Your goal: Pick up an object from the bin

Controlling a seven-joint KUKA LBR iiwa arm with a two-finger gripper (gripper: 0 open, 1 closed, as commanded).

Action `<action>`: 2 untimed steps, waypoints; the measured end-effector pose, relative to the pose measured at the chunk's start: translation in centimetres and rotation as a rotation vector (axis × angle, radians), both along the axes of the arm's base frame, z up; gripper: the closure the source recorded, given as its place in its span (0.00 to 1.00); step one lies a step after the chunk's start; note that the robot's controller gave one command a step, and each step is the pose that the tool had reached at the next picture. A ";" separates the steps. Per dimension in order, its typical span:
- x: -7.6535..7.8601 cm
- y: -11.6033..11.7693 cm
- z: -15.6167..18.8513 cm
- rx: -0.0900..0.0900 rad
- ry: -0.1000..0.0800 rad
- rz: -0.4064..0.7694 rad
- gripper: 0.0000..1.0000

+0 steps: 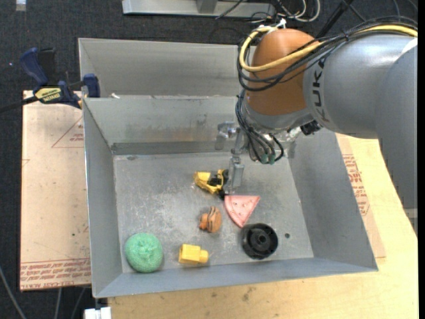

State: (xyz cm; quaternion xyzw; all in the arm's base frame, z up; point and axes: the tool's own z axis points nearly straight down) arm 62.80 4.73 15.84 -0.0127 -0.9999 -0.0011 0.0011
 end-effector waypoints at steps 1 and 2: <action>1.1 0.4 -3.6 -0.001 -0.007 0.060 0.00; -0.5 0.0 -8.1 -0.001 -0.004 -0.192 0.00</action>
Offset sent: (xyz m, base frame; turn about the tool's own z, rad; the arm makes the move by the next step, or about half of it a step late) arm -0.0097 -0.0023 -0.0884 0.2045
